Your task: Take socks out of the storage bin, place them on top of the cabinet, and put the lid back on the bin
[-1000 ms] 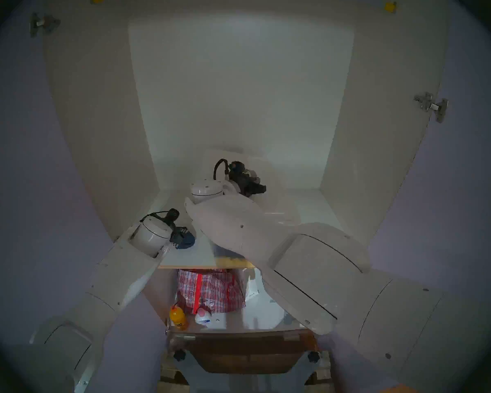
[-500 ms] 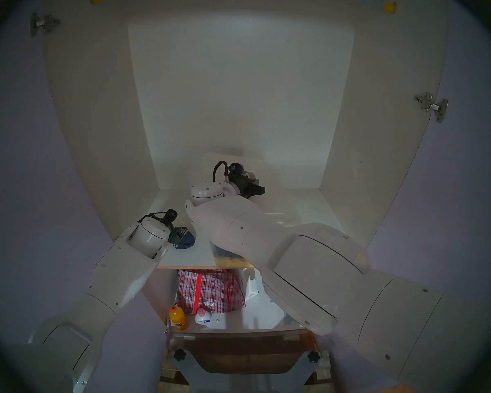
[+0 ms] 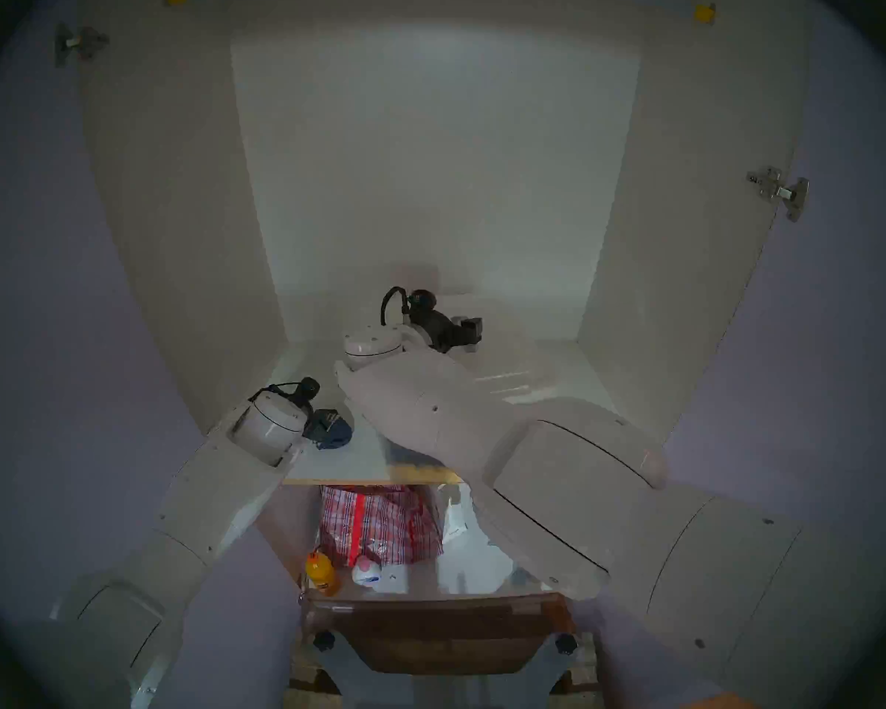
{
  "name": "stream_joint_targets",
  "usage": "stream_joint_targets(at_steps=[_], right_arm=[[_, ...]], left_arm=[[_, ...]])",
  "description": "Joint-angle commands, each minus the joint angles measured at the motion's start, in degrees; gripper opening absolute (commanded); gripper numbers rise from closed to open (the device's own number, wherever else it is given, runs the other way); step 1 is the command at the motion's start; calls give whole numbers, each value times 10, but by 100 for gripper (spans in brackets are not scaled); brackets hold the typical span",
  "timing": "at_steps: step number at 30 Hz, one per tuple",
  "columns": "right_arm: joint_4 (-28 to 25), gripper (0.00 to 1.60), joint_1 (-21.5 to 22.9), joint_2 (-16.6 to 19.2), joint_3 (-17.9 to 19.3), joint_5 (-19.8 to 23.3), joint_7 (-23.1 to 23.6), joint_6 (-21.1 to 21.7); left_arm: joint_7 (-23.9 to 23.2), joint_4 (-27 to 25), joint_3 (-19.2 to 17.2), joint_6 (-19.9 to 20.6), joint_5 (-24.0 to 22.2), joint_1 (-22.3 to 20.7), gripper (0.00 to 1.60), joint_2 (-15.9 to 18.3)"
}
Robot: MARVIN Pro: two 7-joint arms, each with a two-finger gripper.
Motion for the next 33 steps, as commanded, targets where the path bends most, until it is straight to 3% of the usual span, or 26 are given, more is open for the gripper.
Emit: stream_joint_targets(at_steps=[1,6,12,16,22,28,33], right_arm=[[1,160,20,-6,-6,-4,-1,-2],[-1,160,27,-6,4,8,-17,-23],[-13,160,26,-6,14,5,-63,-102],[-42,160,8,-6,-17,-24,-122,-178],[-68,160,-1,35,-20,-21,-170,-162],[-133,160,-16,105,-16,19,-101,-113],[-203,160,-33,169,-27,39,9,-80]], left_arm=[[-1,-14,-4,-5,-1,-12,160,1],[-1,-19,-2,-1,-2,-14,160,0],[0,-26,-1,6,-3,-14,160,0],[6,-30,2,27,0,-19,160,-7],[11,-33,4,46,1,-22,160,-12],[14,-32,5,51,1,-24,160,-13],[16,-31,5,52,0,-24,160,-13]])
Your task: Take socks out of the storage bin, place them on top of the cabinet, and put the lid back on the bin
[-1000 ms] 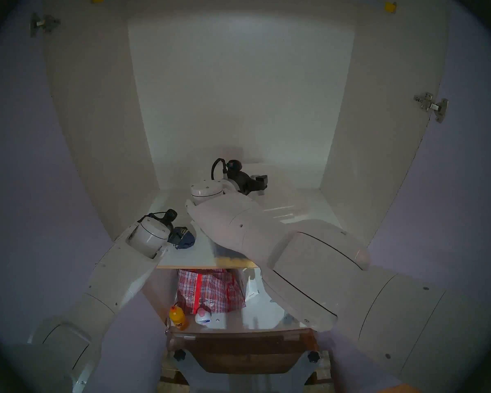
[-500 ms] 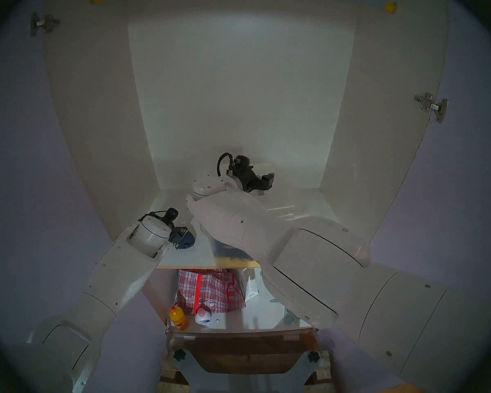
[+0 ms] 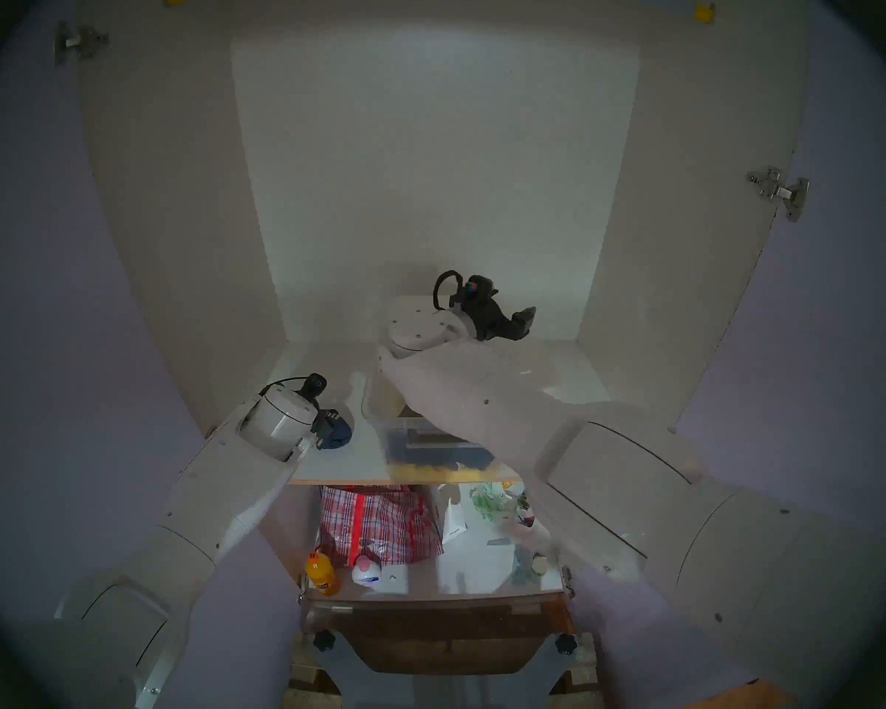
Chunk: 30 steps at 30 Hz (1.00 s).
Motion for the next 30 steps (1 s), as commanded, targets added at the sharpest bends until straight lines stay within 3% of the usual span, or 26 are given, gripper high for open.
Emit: stream_joint_targets(at_steps=[1,2,4,6,8,12,17,21,25,30], right_arm=[[-79,160,-13,53,-12,21,83,47],[-103,160,-20,70,-10,28,118,57],[-126,160,-26,85,-14,41,134,75],[-180,160,-44,119,-9,62,188,124],[-201,160,-52,132,-7,73,205,146],[-268,160,-67,183,3,122,267,247],[-297,160,-68,209,8,128,304,280],[-290,160,-59,219,1,116,303,280],[-274,160,-56,226,-1,134,323,296],[-246,160,-58,224,2,138,375,265]], left_arm=[[1,-14,-3,3,1,-16,160,-1],[2,-14,-3,3,1,-16,160,-1],[2,-13,-3,4,1,-16,160,-1],[3,-13,-3,5,1,-17,160,-1],[3,-14,-3,6,1,-17,160,-1],[3,-15,-2,9,1,-17,160,-1],[3,-16,-2,10,1,-17,160,-1],[2,-17,-2,11,0,-17,160,0],[2,-17,-1,12,0,-17,160,0],[2,-17,-1,12,0,-17,160,0]])
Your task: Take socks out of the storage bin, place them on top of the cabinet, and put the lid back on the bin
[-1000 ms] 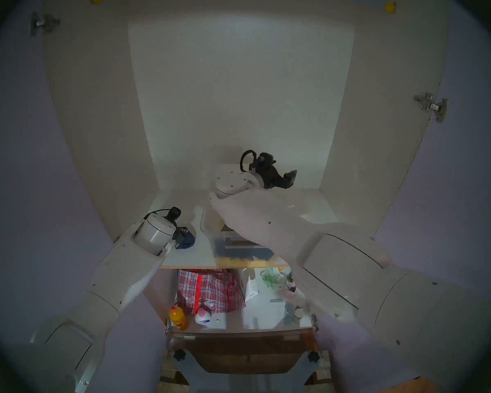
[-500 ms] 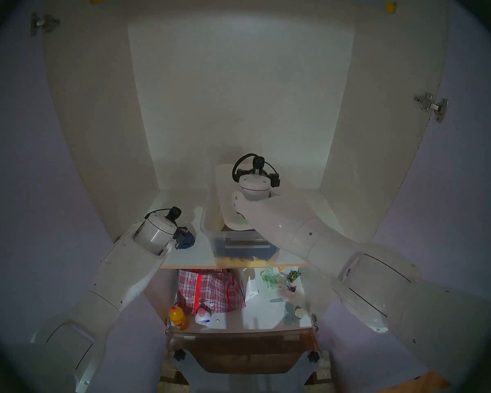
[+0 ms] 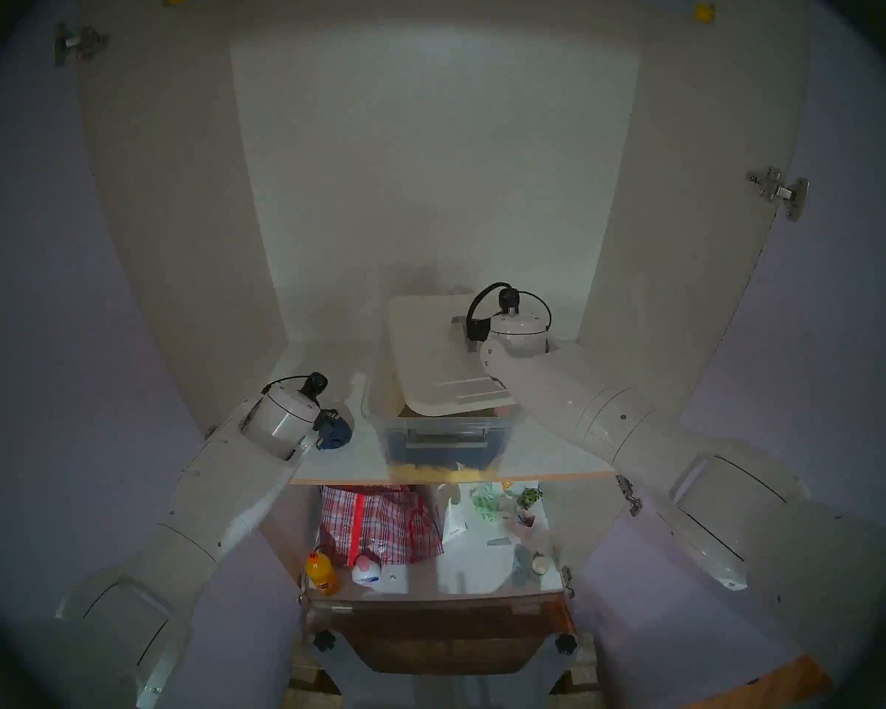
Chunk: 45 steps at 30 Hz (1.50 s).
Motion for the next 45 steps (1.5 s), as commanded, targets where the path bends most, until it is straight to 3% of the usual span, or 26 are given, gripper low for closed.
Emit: stream_joint_targets(at_steps=[1,5,12,15,20,28,35,41,45], right_arm=[[12,160,14,-11,8,6,42,-26],[7,160,14,-13,15,4,31,-28],[-15,160,7,-3,3,4,16,11],[-56,160,-19,14,-3,2,10,5],[-74,160,-27,14,1,-9,-13,-9],[-118,160,-26,23,31,3,-62,1],[-161,160,-43,32,55,32,-59,40],[-148,160,-33,16,53,35,-59,39],[-111,160,-16,-4,52,40,-24,26]], left_arm=[[-2,-14,-3,-2,0,-15,160,2],[-2,-14,-3,-2,0,-15,160,1],[-2,-14,-3,-1,0,-15,160,2],[-2,-14,-3,-1,0,-15,160,2],[-2,-14,-3,-2,0,-15,160,1],[-1,-13,-3,-2,1,-15,160,1],[-2,-14,-3,-1,0,-15,160,2],[-2,-14,-3,-2,0,-15,160,2],[-1,-14,-3,-2,0,-15,160,1]])
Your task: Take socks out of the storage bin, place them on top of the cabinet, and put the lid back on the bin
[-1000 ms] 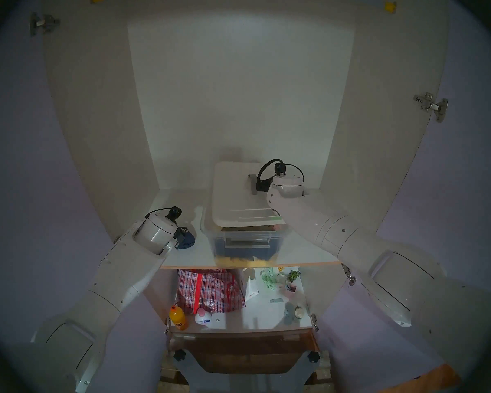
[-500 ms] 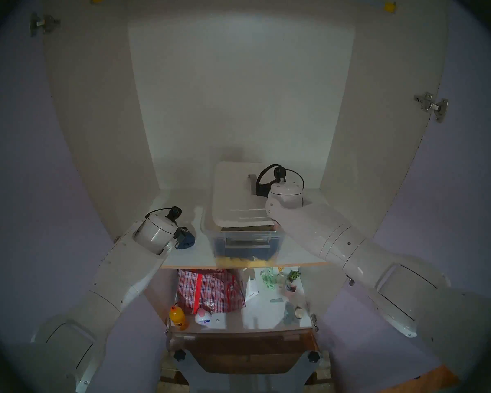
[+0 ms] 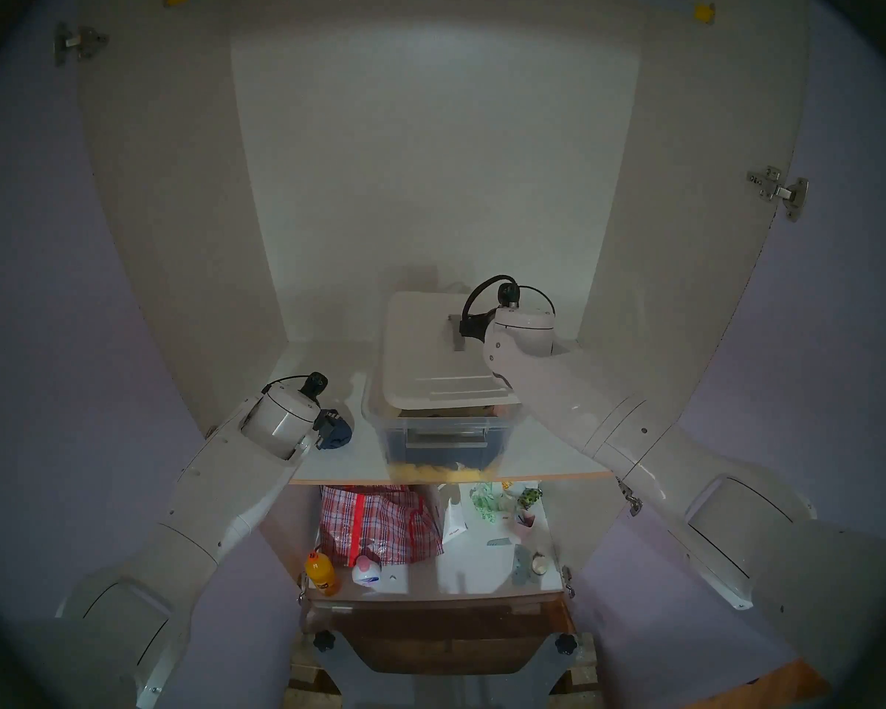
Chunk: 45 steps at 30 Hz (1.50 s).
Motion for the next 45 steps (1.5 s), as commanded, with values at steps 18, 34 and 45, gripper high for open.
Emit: stream_joint_targets(at_steps=[18,34,45], right_arm=[[225,160,100,-113,-4,-20,143,-86],[402,4,143,-190,-9,-39,209,-159],[344,0,125,-195,-23,-57,131,-154]], left_arm=[[-1,-13,-3,-2,1,-15,160,1],[-1,-13,-3,-2,0,-15,160,1],[-1,-13,-3,-2,0,-15,160,1]])
